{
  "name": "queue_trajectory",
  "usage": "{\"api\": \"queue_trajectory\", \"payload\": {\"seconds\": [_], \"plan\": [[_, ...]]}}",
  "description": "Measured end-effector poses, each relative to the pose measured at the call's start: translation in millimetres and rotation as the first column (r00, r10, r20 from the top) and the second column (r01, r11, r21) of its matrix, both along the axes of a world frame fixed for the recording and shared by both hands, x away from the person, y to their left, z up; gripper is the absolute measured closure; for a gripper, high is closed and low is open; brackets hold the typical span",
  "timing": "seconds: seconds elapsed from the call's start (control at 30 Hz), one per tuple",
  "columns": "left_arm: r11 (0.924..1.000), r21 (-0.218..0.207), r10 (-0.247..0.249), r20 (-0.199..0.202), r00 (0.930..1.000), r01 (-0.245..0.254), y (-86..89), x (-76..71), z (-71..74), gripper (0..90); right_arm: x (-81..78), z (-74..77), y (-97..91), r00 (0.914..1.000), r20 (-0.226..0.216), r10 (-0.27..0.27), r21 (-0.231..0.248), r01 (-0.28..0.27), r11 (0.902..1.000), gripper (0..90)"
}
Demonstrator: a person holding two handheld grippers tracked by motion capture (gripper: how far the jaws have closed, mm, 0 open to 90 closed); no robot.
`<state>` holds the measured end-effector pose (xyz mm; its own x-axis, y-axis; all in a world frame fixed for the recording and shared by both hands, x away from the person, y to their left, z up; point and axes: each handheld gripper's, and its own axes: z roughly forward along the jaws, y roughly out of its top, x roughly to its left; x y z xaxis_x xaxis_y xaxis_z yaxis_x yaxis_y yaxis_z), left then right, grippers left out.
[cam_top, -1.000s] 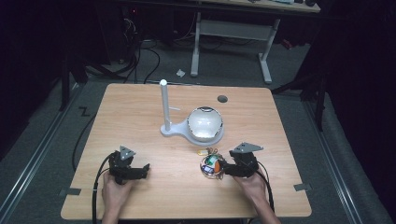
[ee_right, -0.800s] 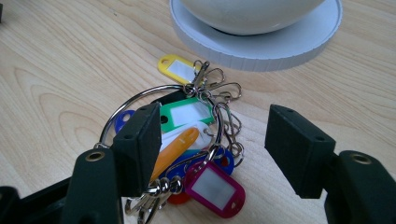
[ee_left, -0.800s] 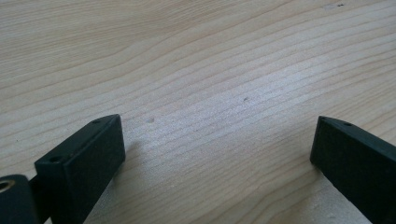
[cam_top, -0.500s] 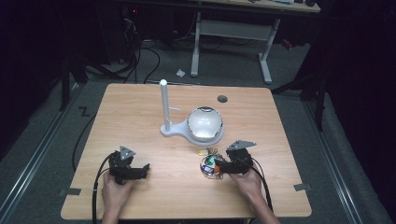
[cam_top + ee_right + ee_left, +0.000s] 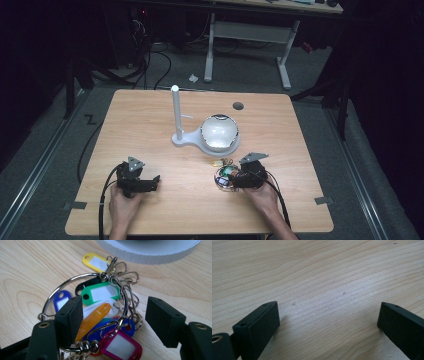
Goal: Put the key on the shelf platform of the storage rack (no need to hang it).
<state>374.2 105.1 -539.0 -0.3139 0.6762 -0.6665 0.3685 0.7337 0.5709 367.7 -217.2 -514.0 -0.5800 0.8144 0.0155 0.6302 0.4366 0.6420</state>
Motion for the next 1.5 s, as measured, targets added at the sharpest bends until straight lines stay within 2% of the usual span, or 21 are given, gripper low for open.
{"api": "queue_trajectory", "payload": {"seconds": [0.13,0.33,0.4,0.43,0.5,0.53,0.7,0.93,1.13,1.27,1.5], "plan": [[1.0,0.002,-0.001,0.001,1.0,0.001,0.2,0.0,0.0,4.7,0.7,-4.5,0.4,0.9997,-0.025,0.001,0.009,-0.001,1.0,37.4],[1.0,0.002,-0.001,0.002,1.0,0.001,0.3,0.0,0.0,4.8,1.0,-4.3,0.2,0.9998,-0.008,0.019,-0.001,-0.019,0.9998,55.5],[1.0,0.003,-0.002,0.002,1.0,0.002,0.4,0.0,-0.1,4.8,1.6,-4.5,-0.9,0.9996,-0.003,0.027,0.005,-0.027,0.9996,61.4],[1.0,0.003,-0.002,0.002,1.0,0.002,0.4,0.0,-0.1,4.8,2.4,-4.6,-2.0,0.9995,0.0,0.032,0.01,-0.032,0.9994,68.1],[1.0,0.003,-0.002,0.002,1.0,0.002,0.4,0.0,-0.1,4.8,3.1,-4.8,-2.7,0.9994,0.003,0.034,0.012,-0.034,0.9993,70.3],[1.0,0.002,-0.001,0.002,1.0,0.001,0.4,0.0,-0.1,4.8,3.4,-4.8,-3.6,0.9995,-0.002,0.032,0.019,-0.032,0.9993,74.4],[1.0,0.002,-0.001,0.002,1.0,0.001,0.4,0.0,0.0,4.9,4.3,-4.7,-4.0,0.9995,-0.002,0.031,0.023,-0.03,0.9993,76.9],[1.0,0.002,-0.001,0.002,1.0,0.001,0.4,0.0,0.0,4.9,3.7,-0.9,-6.6,0.9991,0.02,0.038,0.053,-0.039,0.9978,80.6],[1.0,0.001,0.0,0.002,1.0,0.0,0.3,0.0,0.0,4.9,2.9,1.4,-8.3,0.9984,0.032,0.048,0.058,-0.05,0.9971,81.0],[1.0,0.002,-0.001,0.002,1.0,0.001,0.4,0.0,0.0,4.9,0.7,7.2,-11.4,0.9969,0.061,0.051,0.086,-0.056,0.9947,81.5],[1.0,0.001,0.0,0.002,1.0,0.0,0.3,0.0,0.0,4.9,-1.3,21.2,-18.4,0.9957,0.075,0.054,0.123,-0.063,0.9903,82.2]]}}
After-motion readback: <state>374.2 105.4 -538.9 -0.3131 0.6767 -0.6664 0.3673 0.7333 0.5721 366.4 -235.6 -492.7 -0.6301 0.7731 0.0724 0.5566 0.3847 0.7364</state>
